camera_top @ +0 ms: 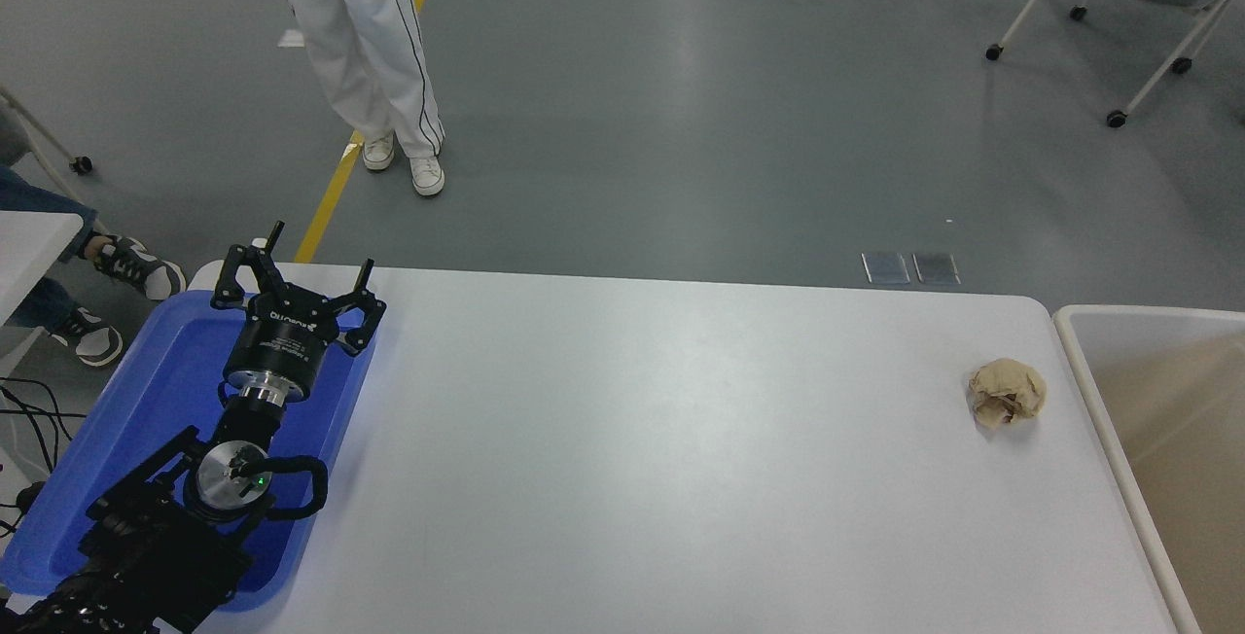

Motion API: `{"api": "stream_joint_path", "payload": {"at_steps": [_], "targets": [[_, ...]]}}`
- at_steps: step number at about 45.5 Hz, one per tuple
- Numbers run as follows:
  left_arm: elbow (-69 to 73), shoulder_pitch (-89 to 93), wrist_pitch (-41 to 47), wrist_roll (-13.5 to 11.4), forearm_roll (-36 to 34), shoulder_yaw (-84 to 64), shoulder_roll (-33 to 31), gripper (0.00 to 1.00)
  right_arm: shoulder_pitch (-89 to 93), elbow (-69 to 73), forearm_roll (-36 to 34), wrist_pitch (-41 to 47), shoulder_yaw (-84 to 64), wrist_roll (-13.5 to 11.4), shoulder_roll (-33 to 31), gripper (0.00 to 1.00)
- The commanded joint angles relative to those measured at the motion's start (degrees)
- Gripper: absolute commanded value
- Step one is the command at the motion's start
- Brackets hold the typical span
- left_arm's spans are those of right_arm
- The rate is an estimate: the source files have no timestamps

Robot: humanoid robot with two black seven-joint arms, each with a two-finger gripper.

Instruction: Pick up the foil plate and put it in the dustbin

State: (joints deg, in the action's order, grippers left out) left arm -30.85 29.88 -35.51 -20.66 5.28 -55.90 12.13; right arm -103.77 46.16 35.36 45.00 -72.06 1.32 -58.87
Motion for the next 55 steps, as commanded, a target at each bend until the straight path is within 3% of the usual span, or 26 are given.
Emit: {"api": "stream_joint_path", "payload": {"at_steps": [1,8,19,22,34,55], "targets": [[0.0,0.0,0.0,0.0,0.0,0.0,0.0,1.0,21.7,-17.2,-0.1,0.0,21.6,0.0,1.2,0.0],[0.0,0.0,0.0,0.0,0.0,0.0,0.0,1.0,31.5,-24.6,-0.1,0.0,31.4,0.0,3.1,0.0],[0.0,0.0,0.0,0.0,0.0,0.0,0.0,1.0,40.3,-30.5,-0.6,0.0,32.9,0.0,9.4,0.0],[0.0,0.0,0.0,0.0,0.0,0.0,0.0,1.0,45.2,-33.7,-4.8,0.0,33.0,-0.1,12.1,0.0],[0.0,0.0,0.0,0.0,0.0,0.0,0.0,1.0,54.4,-35.5,-17.7,0.0,33.3,0.0,12.9,0.0],[0.0,0.0,0.0,0.0,0.0,0.0,0.0,1.0,60.4,-35.6,-19.1,-30.4,33.9,-1.0,18.7,0.0]]}}
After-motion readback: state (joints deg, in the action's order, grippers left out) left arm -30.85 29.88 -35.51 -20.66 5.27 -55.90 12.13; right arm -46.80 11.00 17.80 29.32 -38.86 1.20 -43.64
